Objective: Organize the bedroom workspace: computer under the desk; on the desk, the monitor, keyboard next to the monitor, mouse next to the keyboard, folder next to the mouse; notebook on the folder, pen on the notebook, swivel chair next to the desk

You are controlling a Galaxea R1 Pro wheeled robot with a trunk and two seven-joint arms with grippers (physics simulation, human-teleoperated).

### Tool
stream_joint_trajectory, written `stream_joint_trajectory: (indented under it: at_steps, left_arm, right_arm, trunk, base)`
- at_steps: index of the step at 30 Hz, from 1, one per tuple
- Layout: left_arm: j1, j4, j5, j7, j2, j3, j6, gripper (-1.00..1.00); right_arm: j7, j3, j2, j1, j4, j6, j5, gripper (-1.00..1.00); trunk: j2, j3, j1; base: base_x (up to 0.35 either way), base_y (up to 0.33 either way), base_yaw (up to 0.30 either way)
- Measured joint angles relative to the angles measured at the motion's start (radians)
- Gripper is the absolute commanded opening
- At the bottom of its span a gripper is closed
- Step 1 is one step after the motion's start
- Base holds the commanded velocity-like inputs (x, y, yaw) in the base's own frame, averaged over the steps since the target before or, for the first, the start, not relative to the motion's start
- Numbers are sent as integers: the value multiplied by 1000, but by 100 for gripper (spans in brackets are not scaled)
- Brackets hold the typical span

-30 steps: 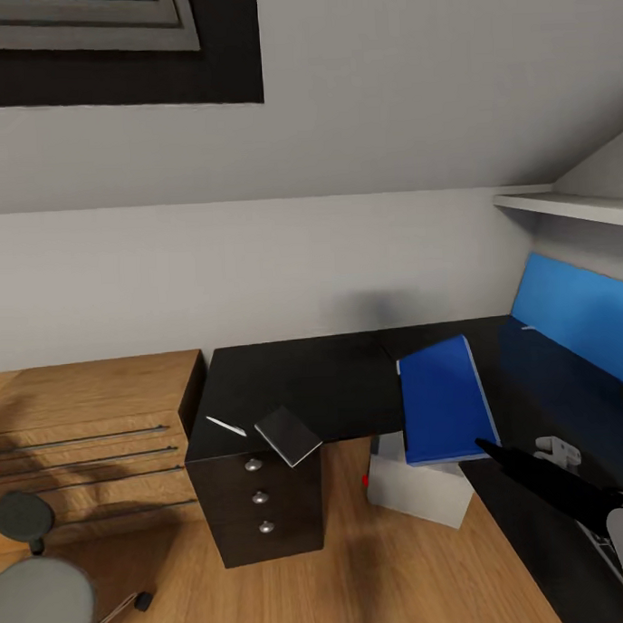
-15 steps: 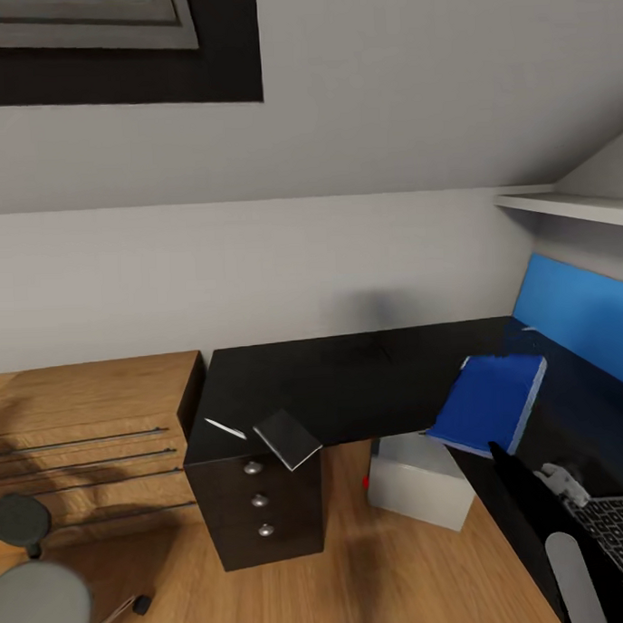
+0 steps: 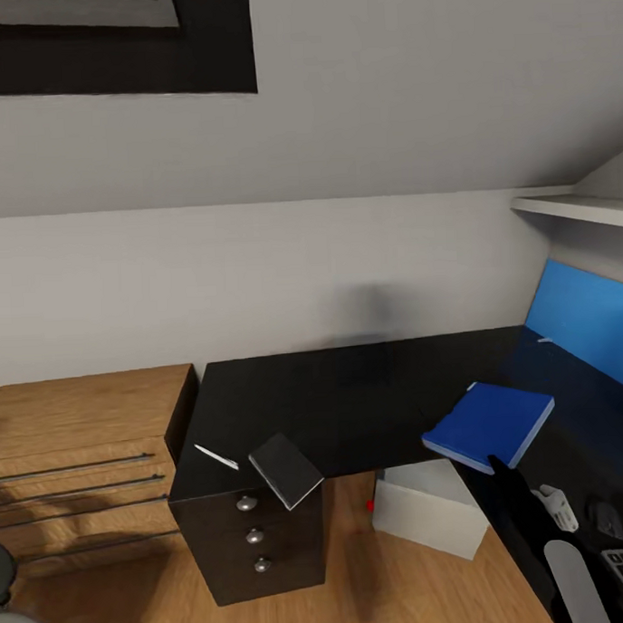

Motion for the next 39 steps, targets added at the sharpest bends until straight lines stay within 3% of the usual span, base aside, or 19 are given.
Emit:
stream_joint_trajectory:
  at_steps: [6, 9, 10, 12, 13, 15, 22, 39]
  left_arm:
    - [0, 0, 0, 0, -1, 0, 0, 100]
    - [0, 0, 0, 0, -1, 0, 0, 100]
    - [-1, 0, 0, 0, -1, 0, 0, 100]
    - [-1, 0, 0, 0, 0, 0, 0, 100]
    - [0, 0, 0, 0, 0, 1, 0, 100]
    - [-1, 0, 0, 0, -1, 0, 0, 100]
    - [0, 0, 0, 0, -1, 0, 0, 100]
    - [0, 0, 0, 0, -1, 0, 0, 100]
  right_arm:
    - [-1, -3, -1, 0, 1, -1, -7, -100]
    - [-7, -5, -2, 0, 2, -1, -40, -100]
    - [-30, -7, -6, 0, 2, 0, -124, -100]
    - [-47, -9, -13, 0, 6, 1, -186, -100]
    - [-58, -9, -23, 0, 18, -3, -255, -100]
    - [-61, -10, -27, 0, 20, -8, -305, -100]
    - [-60, -9, -31, 0, 14, -8, -342, -100]
    - [-34, -8, -29, 0, 10, -10, -339, -100]
  trunk:
    - [0, 0, 0]
    - [0, 0, 0]
    - [0, 0, 0]
    - [0, 0, 0]
    - [0, 0, 1]
    - [0, 0, 1]
    - [0, 0, 1]
    - [0, 0, 1]
  base:
    - [317, 0, 0]
    - [213, 0, 0]
    - [74, 0, 0]
    - [33, 0, 0]
    - [16, 0, 0]
    - [7, 0, 0]
    - [2, 0, 0]
    - [0, 0, 0]
